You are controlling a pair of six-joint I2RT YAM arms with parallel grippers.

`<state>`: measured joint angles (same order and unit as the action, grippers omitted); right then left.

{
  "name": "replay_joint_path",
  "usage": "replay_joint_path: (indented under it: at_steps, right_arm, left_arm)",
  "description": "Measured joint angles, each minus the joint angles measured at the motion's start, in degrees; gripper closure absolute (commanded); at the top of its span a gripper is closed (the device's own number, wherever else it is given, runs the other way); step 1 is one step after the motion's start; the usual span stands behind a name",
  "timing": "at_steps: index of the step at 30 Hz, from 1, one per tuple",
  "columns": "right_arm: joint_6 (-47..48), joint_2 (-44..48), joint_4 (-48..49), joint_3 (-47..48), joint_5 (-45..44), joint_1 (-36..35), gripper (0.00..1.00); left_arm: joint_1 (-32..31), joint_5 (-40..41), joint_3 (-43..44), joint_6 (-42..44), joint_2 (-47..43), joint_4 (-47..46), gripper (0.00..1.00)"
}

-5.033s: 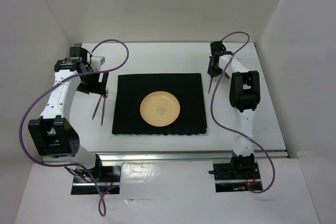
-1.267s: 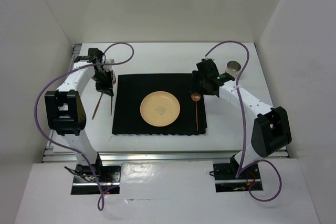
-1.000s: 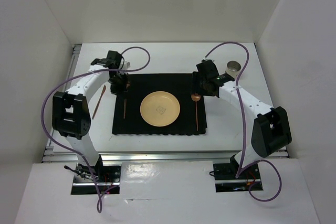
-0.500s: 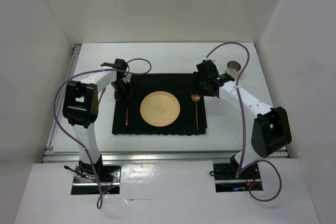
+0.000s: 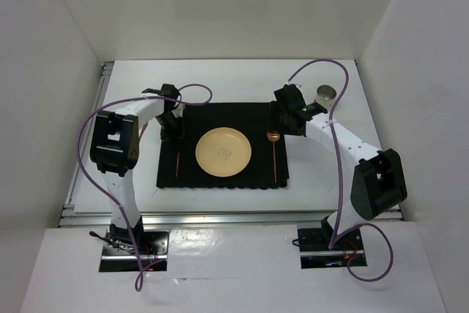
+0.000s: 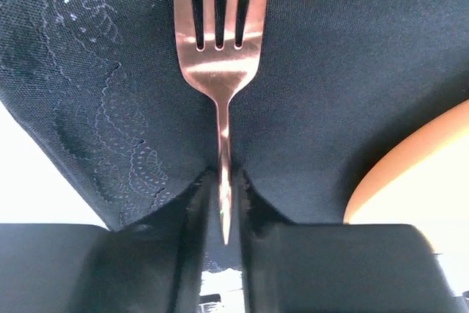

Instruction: Set the dinner table for one person

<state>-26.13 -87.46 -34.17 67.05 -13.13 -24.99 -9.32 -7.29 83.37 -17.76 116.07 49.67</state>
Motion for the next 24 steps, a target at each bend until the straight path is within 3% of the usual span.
replay_joint_path:
  at_steps: [2, 4, 11, 19, 24]
  right_arm:
    - [0.00, -0.04, -0.17, 0.04, 0.00, 0.00, 0.30]
    - [0.00, -0.11, -0.24, 0.07, 0.00, 0.00, 0.30]
    - [0.00, -0.11, -0.28, 0.09, 0.02, 0.00, 0.30]
    - [0.02, -0.11, -0.26, 0.09, 0.26, 0.00, 0.30]
    - [0.02, -0.17, -0.22, 0.20, 0.94, 0.00, 0.30]
  left_arm:
    - [0.00, 0.04, 0.02, 0.52, 0.00, -0.02, 0.45]
    - [0.02, 0.13, 0.37, 0.72, -0.02, 0.31, 0.29]
    - [0.61, 0.66, 1.03, 1.57, -1.51, 0.81, 0.26]
    - [2.03, 2.25, 1.55, 5.25, -11.26, 1.42, 0.25]
    - [8.41, 5.18, 5.86, 10.27, -10.95, 3.85, 0.25]
